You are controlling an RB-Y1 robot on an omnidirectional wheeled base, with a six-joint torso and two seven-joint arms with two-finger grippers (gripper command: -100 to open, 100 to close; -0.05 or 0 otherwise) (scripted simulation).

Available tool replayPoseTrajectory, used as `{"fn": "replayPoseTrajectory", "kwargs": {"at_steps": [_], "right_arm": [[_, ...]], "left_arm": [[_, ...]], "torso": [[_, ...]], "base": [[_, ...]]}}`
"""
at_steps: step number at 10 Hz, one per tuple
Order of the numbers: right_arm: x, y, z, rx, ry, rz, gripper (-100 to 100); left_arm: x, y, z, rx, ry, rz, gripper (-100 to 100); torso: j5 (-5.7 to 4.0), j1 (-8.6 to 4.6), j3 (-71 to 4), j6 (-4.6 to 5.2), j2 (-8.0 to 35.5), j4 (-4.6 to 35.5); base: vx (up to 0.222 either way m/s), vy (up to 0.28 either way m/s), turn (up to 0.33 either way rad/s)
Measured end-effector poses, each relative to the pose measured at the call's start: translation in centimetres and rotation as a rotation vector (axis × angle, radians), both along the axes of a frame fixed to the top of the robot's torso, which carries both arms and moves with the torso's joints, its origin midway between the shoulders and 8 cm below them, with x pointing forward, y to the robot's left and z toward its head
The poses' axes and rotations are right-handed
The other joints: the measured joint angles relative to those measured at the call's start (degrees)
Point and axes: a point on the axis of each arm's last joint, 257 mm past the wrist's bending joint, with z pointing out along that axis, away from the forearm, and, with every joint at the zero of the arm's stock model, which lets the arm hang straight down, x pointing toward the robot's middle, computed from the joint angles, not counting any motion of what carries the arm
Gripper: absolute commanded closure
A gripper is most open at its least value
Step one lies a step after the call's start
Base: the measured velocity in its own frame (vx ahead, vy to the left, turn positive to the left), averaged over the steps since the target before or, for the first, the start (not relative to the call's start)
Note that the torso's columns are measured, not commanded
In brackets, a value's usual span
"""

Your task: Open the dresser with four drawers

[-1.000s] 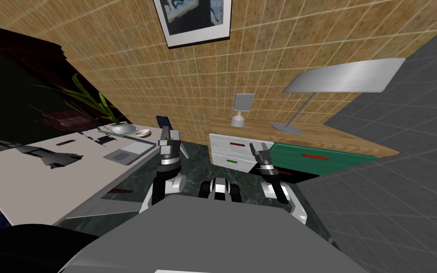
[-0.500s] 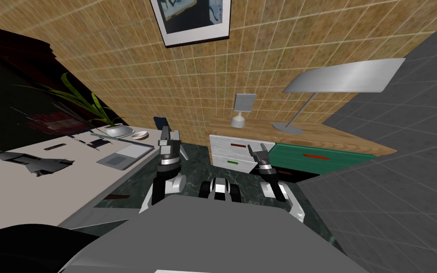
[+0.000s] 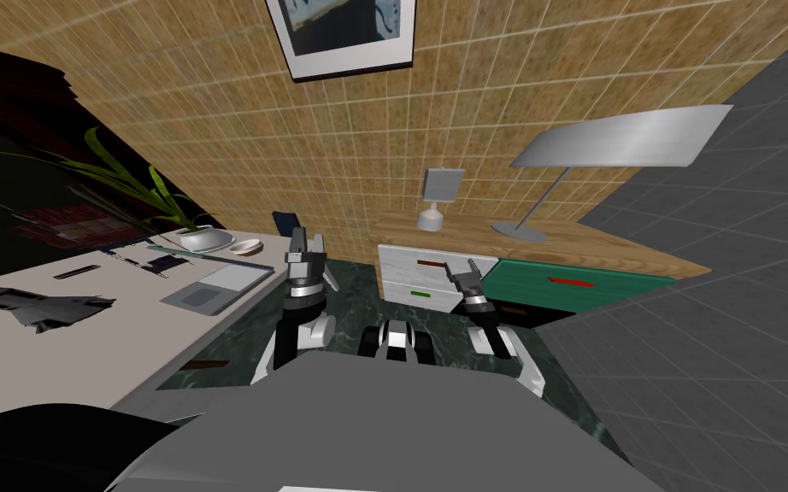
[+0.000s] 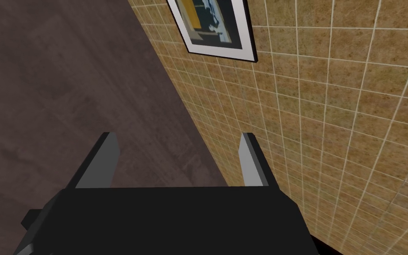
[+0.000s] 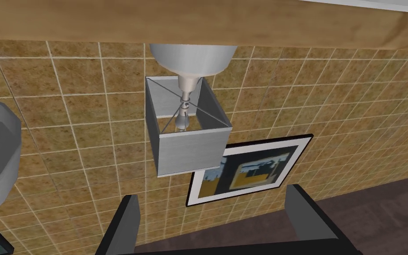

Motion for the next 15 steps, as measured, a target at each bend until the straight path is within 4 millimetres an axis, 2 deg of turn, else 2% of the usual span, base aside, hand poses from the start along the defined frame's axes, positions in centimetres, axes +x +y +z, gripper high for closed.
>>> {"fn": "replayPoseTrajectory", "kwargs": {"at_steps": [15], "right_arm": [[2.0, -0.6, -6.4, -0.432, 0.066, -0.134, -100]], "left_arm": [[0.0, 0.0, 0.0, 0.0, 0.0, 0.0, 0]], "torso": [[0.0, -0.01, 0.02, 0.01, 0.04, 0.01]], "base": [[0.031, 0.034, -0.045]]}}
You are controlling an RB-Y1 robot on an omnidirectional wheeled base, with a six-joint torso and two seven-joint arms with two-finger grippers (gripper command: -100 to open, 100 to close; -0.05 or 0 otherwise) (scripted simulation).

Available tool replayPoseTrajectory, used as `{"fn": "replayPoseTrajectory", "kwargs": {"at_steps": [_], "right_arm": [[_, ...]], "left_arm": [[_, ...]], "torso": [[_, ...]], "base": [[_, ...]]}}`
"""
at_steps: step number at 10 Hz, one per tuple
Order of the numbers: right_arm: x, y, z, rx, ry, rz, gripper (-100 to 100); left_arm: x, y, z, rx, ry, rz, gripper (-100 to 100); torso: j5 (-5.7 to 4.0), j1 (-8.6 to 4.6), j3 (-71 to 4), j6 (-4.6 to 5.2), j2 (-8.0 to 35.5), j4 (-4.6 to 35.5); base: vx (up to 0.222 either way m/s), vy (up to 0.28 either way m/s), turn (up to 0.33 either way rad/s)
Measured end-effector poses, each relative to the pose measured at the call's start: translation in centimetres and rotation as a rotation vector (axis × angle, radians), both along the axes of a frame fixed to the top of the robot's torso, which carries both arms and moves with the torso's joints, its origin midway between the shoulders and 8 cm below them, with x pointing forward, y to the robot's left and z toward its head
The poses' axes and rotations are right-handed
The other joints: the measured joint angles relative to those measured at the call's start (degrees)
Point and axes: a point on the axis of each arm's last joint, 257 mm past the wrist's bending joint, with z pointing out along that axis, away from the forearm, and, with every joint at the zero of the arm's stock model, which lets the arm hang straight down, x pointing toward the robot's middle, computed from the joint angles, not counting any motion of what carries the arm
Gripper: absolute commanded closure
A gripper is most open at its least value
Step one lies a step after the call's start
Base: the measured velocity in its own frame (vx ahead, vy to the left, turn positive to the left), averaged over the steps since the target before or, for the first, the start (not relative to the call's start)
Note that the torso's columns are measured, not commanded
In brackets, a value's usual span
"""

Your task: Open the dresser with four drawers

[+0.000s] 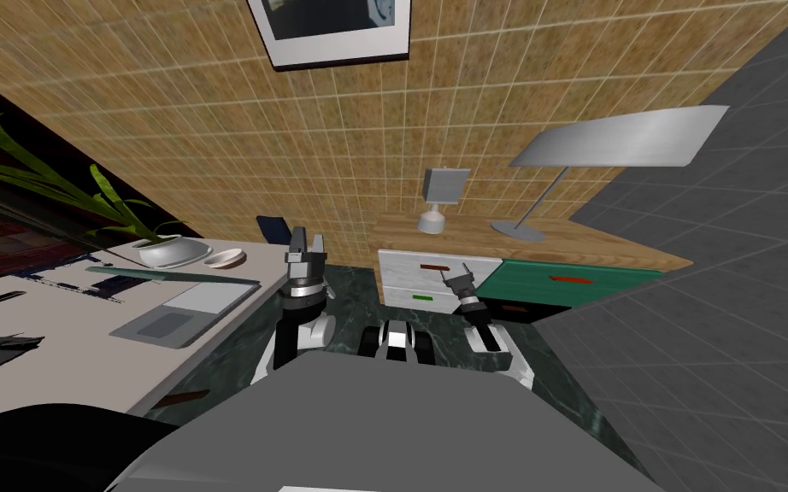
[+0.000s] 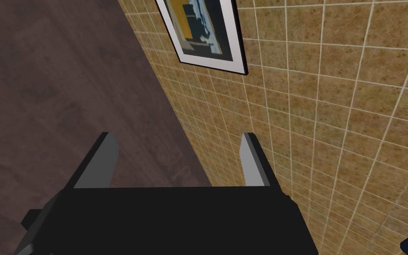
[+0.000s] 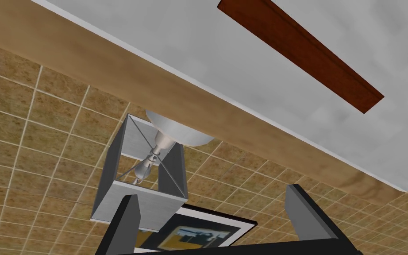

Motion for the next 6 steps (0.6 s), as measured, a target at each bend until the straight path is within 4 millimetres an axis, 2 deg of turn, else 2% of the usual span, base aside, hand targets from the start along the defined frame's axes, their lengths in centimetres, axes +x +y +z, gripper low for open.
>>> {"fn": "replayPoseTrajectory", "kwargs": {"at_steps": [6], "right_arm": [[0.7, 0.3, -2.9, -0.177, 0.032, -0.04, -100]], "left_arm": [[0.0, 0.0, 0.0, 0.0, 0.0, 0.0, 0]], "torso": [[0.01, 0.01, -0.04, -0.03, -0.04, -0.01]], "base": [[0.028, 0.033, -0.041]]}}
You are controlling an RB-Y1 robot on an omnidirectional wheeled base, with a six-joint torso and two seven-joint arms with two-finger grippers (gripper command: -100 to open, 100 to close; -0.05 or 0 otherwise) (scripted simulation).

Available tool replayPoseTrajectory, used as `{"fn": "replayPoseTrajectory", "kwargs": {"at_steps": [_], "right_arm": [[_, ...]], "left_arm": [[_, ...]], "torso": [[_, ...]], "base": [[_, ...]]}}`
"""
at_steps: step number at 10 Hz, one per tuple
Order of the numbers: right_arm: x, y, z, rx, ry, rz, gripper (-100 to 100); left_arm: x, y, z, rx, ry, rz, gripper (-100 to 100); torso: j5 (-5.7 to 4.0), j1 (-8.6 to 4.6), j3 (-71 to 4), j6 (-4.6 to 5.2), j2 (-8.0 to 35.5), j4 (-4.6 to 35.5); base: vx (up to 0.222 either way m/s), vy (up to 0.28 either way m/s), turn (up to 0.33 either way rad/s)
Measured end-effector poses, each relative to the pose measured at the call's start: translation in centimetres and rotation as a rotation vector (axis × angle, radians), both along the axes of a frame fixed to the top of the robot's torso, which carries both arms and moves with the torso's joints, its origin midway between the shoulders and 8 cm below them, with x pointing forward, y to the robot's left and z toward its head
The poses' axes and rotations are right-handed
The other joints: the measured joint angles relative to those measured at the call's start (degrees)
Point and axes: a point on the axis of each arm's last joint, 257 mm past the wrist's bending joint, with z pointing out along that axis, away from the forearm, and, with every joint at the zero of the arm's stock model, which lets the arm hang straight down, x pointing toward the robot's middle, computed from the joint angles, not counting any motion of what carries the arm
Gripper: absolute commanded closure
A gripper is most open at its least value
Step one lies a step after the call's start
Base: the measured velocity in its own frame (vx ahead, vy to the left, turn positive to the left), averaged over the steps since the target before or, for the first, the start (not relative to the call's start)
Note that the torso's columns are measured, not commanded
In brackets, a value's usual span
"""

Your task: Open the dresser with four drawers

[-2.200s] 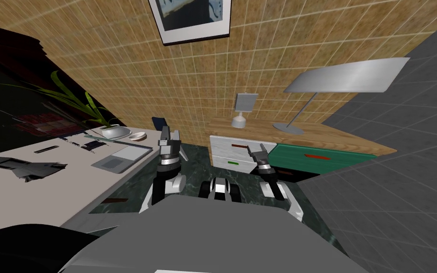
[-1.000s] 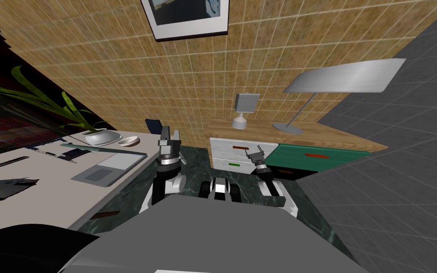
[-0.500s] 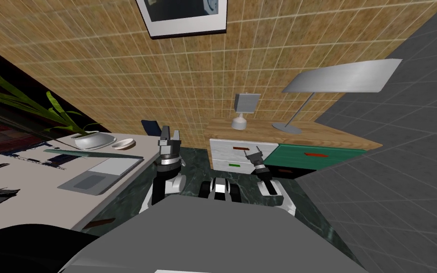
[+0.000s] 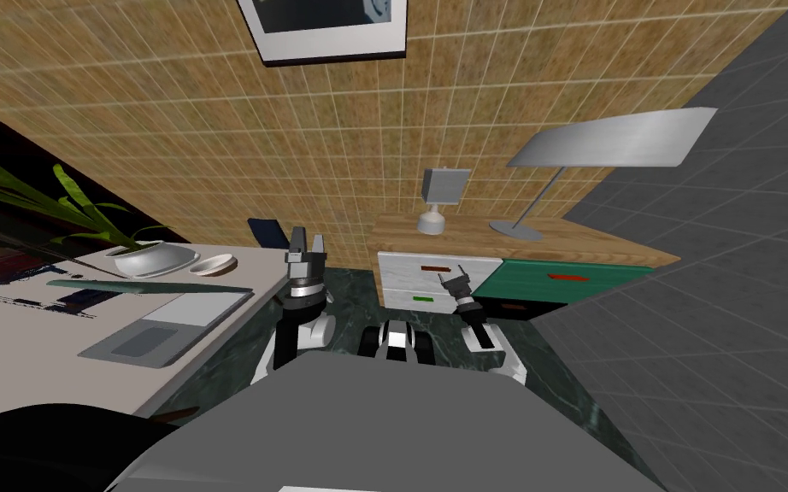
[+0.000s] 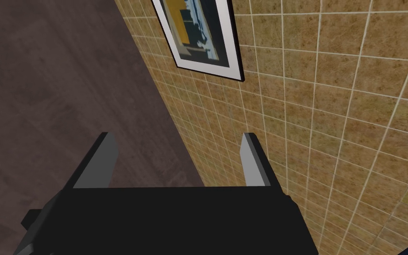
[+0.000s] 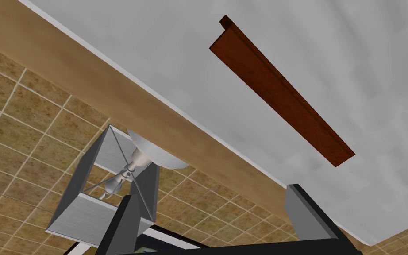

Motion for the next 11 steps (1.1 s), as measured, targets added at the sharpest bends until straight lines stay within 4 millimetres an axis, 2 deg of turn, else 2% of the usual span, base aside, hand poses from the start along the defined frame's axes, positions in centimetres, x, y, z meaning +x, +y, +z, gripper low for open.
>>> {"fn": "replayPoseTrajectory", "kwargs": {"at_steps": [5, 11], "right_arm": [[0.7, 0.2, -2.2, -0.139, 0.024, -0.025, -100], [1.1, 1.3, -5.0, -0.297, 0.057, -0.049, -100]], "left_arm": [[0.0, 0.0, 0.0, 0.0, 0.0, 0.0, 0], [0.0, 0.0, 0.0, 0.0, 0.0, 0.0, 0]], "torso": [[0.0, 0.01, 0.01, 0.01, 0.01, 0.0], [-0.01, -0.03, 0.02, 0.01, 0.02, 0.0]], "base": [[0.033, 0.033, -0.066], [0.027, 0.029, -0.05]]}}
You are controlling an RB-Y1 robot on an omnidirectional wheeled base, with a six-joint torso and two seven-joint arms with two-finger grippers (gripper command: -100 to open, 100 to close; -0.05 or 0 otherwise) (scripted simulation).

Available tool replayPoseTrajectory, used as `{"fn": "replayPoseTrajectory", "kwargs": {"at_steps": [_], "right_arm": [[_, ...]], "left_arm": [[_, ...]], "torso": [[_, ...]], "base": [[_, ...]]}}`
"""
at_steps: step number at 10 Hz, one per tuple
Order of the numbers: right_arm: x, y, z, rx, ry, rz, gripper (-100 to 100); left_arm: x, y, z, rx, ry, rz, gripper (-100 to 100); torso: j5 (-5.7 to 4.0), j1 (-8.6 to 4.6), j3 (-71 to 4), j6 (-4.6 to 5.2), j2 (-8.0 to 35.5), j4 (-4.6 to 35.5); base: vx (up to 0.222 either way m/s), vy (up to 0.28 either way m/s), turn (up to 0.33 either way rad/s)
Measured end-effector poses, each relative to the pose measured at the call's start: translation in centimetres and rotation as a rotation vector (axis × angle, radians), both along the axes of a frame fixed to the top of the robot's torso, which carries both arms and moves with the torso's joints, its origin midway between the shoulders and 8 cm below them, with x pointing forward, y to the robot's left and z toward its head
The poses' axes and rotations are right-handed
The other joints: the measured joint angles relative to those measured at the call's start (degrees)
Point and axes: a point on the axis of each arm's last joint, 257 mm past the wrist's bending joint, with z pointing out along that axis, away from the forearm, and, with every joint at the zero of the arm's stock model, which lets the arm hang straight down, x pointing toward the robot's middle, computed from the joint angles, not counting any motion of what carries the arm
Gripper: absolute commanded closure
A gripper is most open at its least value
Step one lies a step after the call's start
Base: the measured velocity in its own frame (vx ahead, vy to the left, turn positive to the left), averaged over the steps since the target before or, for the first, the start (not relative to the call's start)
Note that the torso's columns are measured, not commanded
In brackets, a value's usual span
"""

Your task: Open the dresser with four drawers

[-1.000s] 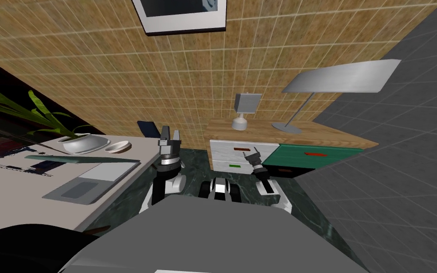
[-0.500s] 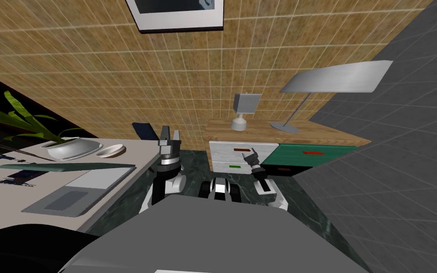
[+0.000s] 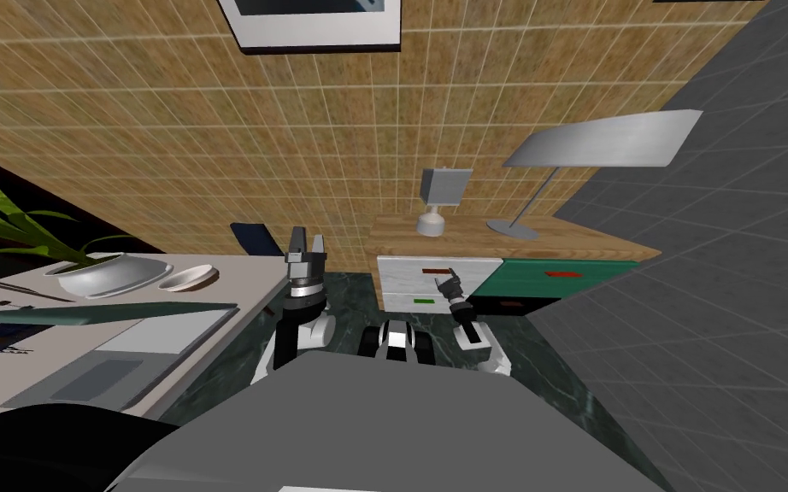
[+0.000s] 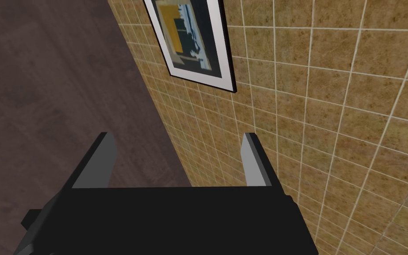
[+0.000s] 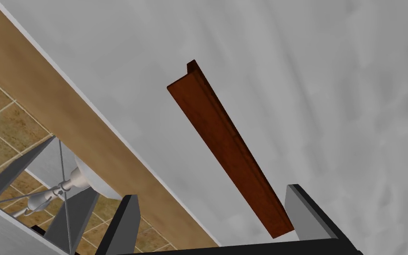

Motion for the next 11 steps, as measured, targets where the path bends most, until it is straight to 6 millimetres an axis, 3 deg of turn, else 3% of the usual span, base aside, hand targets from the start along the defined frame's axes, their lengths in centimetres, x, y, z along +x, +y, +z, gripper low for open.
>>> {"fn": "replayPoseTrajectory", "kwargs": {"at_steps": [5, 8, 11], "right_arm": [[0.3, 1.9, -2.2, -0.088, 0.024, -0.012, -100], [0.7, 4.4, -3.1, -0.101, 0.037, -0.02, -100], [0.7, 5.9, -3.2, -0.087, 0.04, -0.024, -100]], "left_arm": [[0.0, 0.0, 0.0, 0.0, 0.0, 0.0, 0], [0.0, 0.0, 0.0, 0.0, 0.0, 0.0, 0], [0.0, 0.0, 0.0, 0.0, 0.0, 0.0, 0]], "torso": [[0.01, 0.02, 0.0, -0.01, 0.0, 0.0], [0.0, 0.02, 0.0, 0.0, -0.01, 0.0], [-0.01, -0.03, 0.02, 0.0, 0.03, 0.01]], "base": [[0.021, 0.025, -0.047], [0.02, 0.021, -0.048], [0.007, 0.004, -0.005]]}}
